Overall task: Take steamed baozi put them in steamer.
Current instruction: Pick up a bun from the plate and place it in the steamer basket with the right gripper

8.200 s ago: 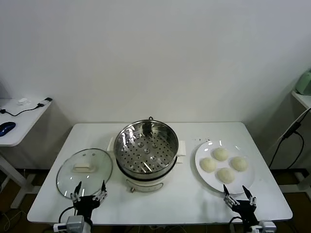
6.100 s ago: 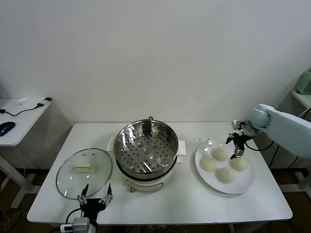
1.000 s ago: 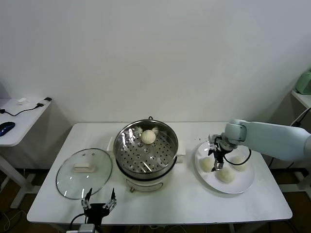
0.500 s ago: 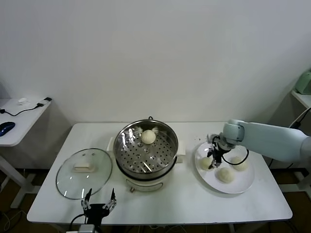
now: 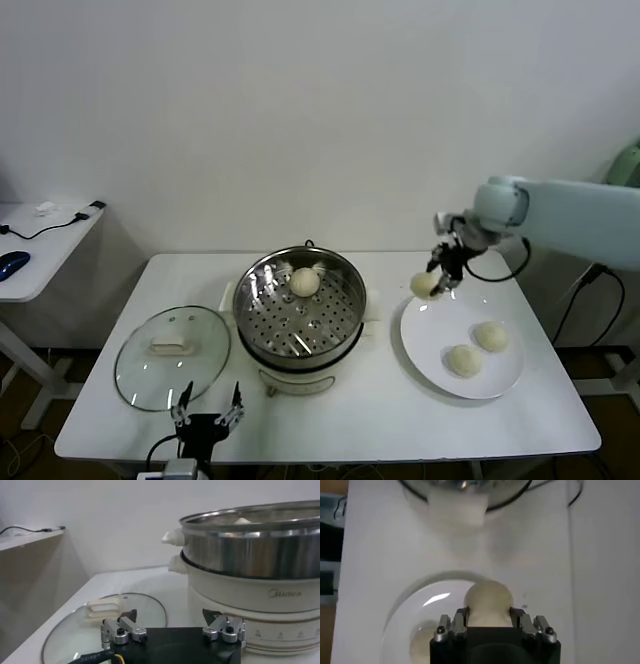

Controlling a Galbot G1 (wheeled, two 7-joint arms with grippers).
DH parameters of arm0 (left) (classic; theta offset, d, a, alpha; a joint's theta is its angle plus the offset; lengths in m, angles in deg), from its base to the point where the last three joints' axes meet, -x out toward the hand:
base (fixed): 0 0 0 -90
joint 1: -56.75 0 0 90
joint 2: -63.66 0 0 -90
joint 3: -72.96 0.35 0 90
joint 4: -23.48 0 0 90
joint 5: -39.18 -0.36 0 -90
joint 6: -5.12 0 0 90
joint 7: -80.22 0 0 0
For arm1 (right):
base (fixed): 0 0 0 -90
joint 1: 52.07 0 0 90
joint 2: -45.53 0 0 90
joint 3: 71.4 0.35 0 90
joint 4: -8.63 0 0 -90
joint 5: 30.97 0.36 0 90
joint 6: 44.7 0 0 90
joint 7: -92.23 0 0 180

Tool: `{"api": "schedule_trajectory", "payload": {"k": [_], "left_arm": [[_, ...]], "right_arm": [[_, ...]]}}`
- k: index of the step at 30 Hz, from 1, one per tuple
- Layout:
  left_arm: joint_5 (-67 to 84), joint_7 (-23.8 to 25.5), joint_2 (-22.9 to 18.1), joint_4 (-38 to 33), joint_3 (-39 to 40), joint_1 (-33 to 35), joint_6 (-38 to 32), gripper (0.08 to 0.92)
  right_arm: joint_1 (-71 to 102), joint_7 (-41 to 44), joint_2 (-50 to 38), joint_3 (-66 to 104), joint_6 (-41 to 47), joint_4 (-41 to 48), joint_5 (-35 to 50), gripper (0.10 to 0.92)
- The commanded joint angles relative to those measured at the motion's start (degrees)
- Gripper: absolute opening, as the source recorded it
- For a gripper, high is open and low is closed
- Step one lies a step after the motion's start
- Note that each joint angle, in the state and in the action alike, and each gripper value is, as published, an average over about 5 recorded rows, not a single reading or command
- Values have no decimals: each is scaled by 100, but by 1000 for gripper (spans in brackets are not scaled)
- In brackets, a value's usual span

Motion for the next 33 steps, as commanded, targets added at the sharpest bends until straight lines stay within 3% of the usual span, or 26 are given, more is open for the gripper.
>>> {"api": "schedule_trajectory", "payload": {"k": [1,6,14,27,33], "left_arm": [[-6,6,15,-84,55,6,8,823],[-24,15,24,-138,76,26,8,823],[7,31,47,-213,13,41,30,823],[77,28,89,-197,5,42,12,823],[113,21,80,-162,5,14,12,823]], "right_arm": [[-1322,-692,1329,402,724,-1082,1875,568],[-558,-1281,2317,733,1053,-906,2079,568],[706,-1903,3147,749,1314,-164,1811,568],[1810,-2191,3705,667,1357,1273,1094,568],[1963,-2139,3802,732,1334,1485,1085,568]]}}
